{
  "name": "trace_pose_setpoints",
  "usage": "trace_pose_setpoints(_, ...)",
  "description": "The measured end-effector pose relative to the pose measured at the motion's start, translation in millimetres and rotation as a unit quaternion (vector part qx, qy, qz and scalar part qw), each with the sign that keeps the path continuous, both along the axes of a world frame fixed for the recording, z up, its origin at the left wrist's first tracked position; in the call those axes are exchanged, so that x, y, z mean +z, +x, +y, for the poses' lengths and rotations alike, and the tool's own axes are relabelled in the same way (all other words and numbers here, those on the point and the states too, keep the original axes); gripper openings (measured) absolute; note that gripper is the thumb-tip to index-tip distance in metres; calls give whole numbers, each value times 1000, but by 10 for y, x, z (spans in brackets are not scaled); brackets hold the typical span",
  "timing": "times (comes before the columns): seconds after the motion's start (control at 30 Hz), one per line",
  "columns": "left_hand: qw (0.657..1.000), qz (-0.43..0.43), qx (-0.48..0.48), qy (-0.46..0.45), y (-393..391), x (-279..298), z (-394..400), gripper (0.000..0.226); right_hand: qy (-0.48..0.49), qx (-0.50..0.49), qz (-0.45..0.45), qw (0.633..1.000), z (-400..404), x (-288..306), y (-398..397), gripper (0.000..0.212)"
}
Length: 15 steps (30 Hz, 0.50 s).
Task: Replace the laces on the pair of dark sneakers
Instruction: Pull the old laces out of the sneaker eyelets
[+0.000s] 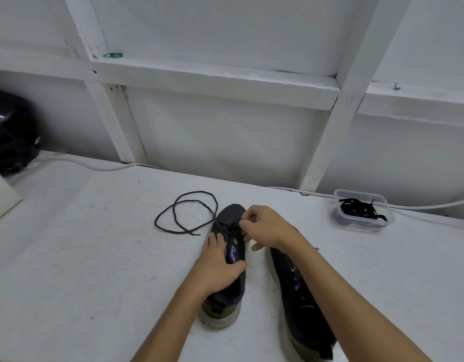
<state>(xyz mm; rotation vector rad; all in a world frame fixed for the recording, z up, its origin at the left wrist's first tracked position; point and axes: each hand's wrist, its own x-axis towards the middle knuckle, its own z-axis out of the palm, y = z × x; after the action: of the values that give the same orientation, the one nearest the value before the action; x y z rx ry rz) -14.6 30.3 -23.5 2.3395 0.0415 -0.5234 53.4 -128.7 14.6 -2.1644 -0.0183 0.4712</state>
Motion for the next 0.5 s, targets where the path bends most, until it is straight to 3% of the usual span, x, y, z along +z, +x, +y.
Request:
trace_pose_setpoints(0.1, 1000, 2, 6, 2, 3, -5, 2, 102, -59, 25, 1, 998, -2, -50, -22, 18)
trace_pose_setpoints(0.23, 1000, 4, 7, 3, 7, -5, -5, 101, -96, 62, -20, 993, -18, -37, -19, 17)
trace_pose_setpoints(0.43, 1000, 2, 11, -5, -9, -4, 4, 101, -10, -62, -87, 994, -120, 189, 94, 11)
trace_pose_setpoints(0.5, 1000, 2, 13, -9, -11, -12, 13, 101, 16, -61, -53, 997, -97, 141, 47, 18)
